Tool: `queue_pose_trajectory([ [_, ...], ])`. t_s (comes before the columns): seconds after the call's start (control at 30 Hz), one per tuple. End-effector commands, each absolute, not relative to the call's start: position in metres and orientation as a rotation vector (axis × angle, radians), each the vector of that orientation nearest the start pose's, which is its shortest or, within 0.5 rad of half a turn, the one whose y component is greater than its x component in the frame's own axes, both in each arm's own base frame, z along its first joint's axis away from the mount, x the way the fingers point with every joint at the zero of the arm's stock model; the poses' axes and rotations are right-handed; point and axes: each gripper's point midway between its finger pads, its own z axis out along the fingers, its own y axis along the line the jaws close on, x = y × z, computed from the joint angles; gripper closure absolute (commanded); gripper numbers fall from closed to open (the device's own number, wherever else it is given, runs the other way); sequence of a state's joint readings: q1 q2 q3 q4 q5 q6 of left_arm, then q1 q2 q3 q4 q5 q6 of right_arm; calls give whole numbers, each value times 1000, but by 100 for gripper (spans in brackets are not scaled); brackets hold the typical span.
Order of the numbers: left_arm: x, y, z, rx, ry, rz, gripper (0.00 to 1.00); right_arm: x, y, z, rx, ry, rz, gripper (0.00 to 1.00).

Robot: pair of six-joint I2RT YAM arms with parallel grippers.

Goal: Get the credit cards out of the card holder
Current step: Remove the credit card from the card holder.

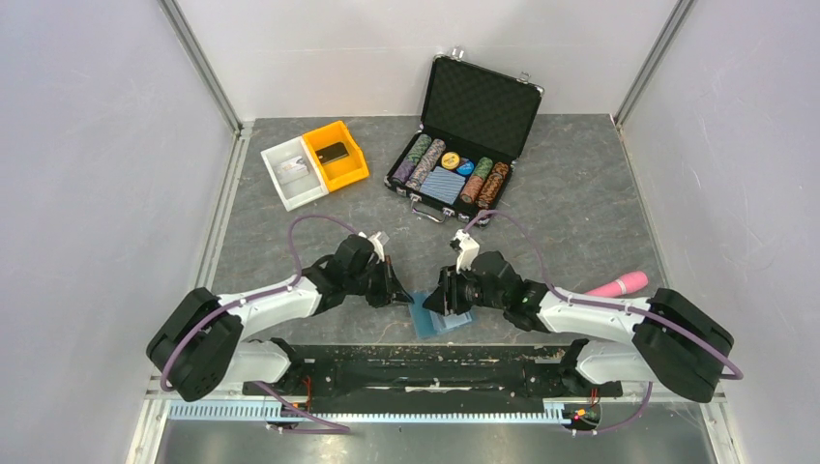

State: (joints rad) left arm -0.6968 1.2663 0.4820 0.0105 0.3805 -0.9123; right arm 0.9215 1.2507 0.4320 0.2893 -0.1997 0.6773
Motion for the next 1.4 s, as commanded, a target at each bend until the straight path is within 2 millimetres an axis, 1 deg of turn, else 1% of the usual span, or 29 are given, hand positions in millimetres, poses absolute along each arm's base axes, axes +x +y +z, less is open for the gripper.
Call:
queue_pose_trajectory([
  [0.0, 171, -269, 61, 43, 2598, -1149, 98, 170, 305, 82, -409, 2238, 1083, 63],
  [0.07, 172, -269, 59, 45, 2604, -1136, 98, 168, 305, 79, -400, 2239, 1113, 66],
  [0.13, 172, -268, 56, 43, 2616, -1127, 97, 164, 308, 80, -399, 2235, 1160, 66],
  [0.27, 173, -268, 52, 26, 2627, -1117, 92, 152, 316, 83, -395, 2219, 1293, 66],
  [0.43, 175, -268, 53, -12, 2624, -1111, 84, 142, 313, 70, -382, 2249, 1332, 68],
  [0.5, 175, -268, 55, -28, 2620, -1121, 82, 140, 311, 64, -383, 2257, 1334, 67],
  [0.57, 175, -269, 57, -41, 2615, -1133, 74, 140, 309, 56, -389, 2274, 1305, 57],
  [0.6, 175, -270, 58, -48, 2611, -1139, 71, 140, 308, 53, -388, 2285, 1293, 56],
  [0.67, 176, -270, 62, -54, 2598, -1150, 63, 140, 306, 48, -388, 2295, 1275, 56],
  [0.77, 176, -271, 65, -54, 2589, -1158, 49, 139, 307, 44, -392, 2303, 1281, 58],
  [0.83, 176, -270, 63, -53, 2589, -1154, 44, 139, 307, 44, -388, 2303, 1288, 59],
  [1.07, 175, -273, 61, -47, 2577, -1189, 32, 140, 308, 43, -388, 2305, 1280, 61],
  [1.23, 176, -276, 72, -30, 2529, -1227, 26, 140, 306, 39, -392, 2319, 1259, 62],
  [1.37, 177, -275, 70, -25, 2526, -1216, 24, 142, 305, 38, -401, 2326, 1238, 62],
])
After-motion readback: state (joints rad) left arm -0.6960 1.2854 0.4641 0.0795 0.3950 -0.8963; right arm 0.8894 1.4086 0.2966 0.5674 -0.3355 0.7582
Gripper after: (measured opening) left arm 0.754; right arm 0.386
